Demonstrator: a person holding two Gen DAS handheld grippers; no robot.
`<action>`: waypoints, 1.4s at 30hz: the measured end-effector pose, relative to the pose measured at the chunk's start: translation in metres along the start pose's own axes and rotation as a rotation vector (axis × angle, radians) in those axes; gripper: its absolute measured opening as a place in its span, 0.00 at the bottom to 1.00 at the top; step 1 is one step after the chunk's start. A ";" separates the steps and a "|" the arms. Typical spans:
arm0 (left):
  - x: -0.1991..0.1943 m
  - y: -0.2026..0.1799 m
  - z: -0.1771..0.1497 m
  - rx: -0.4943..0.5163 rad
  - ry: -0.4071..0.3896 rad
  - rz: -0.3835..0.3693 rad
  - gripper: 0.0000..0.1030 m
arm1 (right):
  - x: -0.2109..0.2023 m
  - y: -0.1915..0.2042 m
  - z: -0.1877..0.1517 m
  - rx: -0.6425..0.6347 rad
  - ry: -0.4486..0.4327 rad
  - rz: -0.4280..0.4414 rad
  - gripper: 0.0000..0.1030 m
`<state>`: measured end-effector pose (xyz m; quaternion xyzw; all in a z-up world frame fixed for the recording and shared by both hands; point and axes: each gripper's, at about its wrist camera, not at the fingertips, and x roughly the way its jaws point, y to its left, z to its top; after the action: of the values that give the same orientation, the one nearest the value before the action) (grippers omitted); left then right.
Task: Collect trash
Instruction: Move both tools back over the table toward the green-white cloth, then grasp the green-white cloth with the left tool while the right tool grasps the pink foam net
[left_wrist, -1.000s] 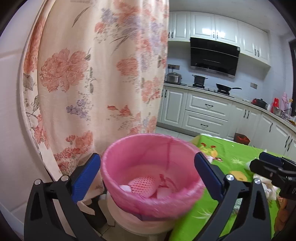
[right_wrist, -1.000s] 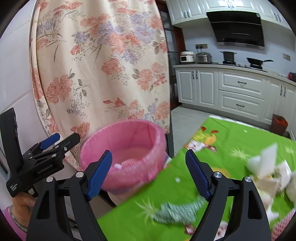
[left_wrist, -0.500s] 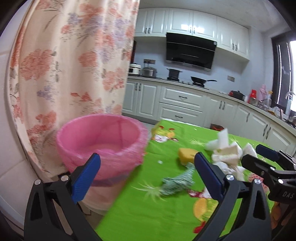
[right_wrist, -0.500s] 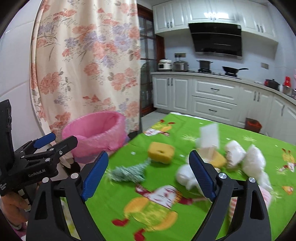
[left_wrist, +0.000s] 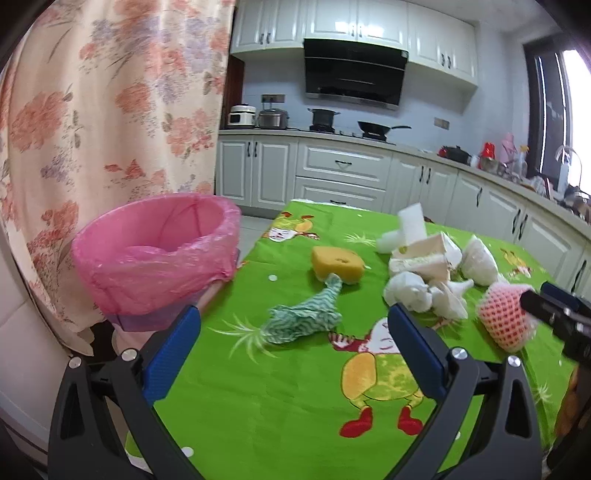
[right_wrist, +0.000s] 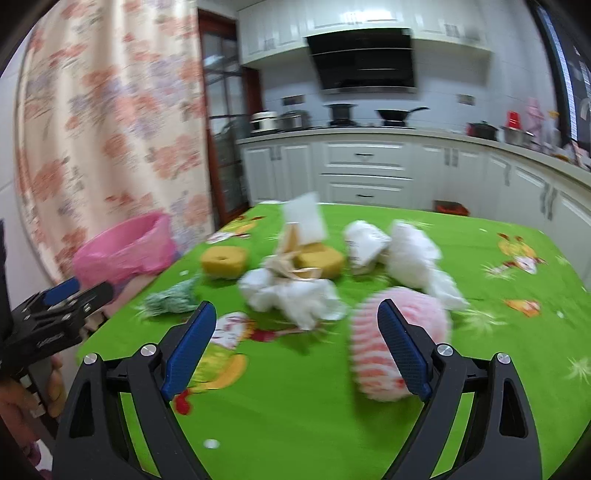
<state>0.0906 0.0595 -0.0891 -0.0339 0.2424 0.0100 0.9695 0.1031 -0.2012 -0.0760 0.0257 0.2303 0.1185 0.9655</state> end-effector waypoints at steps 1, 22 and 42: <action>0.002 -0.004 -0.001 0.014 0.005 0.001 0.95 | -0.001 -0.006 0.000 0.011 -0.003 -0.012 0.82; 0.077 -0.012 0.005 0.091 0.112 0.035 0.95 | 0.043 -0.072 -0.016 0.139 0.135 -0.144 0.82; 0.137 -0.017 0.003 0.116 0.321 -0.024 0.67 | 0.050 -0.073 -0.017 0.147 0.176 -0.138 0.76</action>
<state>0.2136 0.0435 -0.1499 0.0181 0.3940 -0.0210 0.9187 0.1551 -0.2602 -0.1207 0.0698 0.3236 0.0364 0.9429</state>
